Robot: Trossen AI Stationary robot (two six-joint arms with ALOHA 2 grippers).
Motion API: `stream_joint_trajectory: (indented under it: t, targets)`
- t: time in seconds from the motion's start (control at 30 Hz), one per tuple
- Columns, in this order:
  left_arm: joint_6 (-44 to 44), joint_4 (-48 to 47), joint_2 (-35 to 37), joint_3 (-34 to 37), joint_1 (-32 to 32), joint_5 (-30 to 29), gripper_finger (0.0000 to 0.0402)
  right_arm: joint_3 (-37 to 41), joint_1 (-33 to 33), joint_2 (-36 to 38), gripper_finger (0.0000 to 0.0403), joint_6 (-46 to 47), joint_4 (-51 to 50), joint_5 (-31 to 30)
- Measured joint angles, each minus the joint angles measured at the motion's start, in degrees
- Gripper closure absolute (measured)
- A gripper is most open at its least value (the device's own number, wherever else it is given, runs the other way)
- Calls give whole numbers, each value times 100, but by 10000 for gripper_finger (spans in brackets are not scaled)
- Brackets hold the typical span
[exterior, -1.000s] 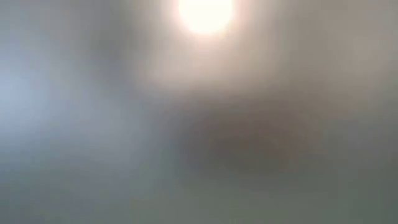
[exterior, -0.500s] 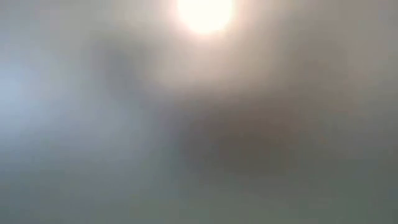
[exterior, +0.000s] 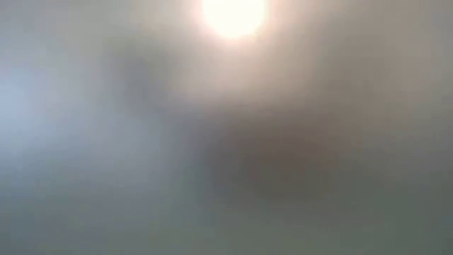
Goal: Sort Maruchan noodles
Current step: Put the yellow noodle pack into the orange bin, then put the blue noodle pack into the transparent bin
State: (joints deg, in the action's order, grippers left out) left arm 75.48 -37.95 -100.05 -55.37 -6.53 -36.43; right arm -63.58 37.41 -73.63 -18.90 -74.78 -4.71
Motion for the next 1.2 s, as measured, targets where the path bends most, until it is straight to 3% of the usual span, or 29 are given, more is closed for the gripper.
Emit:
stream_joint_trajectory:
  t: [0.1,0.27,0.57,0.7,0.8,0.93,1.2]
  targets:
    - [-1,0,0,1,74,69,364,-270,9,2,188,561,-33,-488]
    - [-115,4,71,0,260,147,364,-738,0,30,182,1123,-33,-482]
    - [-1130,111,585,0,372,152,364,-1109,-2,46,182,1908,224,-376]
    - [-1523,164,862,0,371,503,364,-1022,-2,45,182,2013,740,40]
    - [-1468,173,1034,0,287,1182,364,-1015,-25,44,182,2207,1057,853]
    - [-715,131,1260,0,-94,1646,364,-1015,-298,44,182,2171,1420,1910]
    - [2426,-693,1351,0,-1391,1732,364,-728,-1326,48,182,1929,2158,1996]
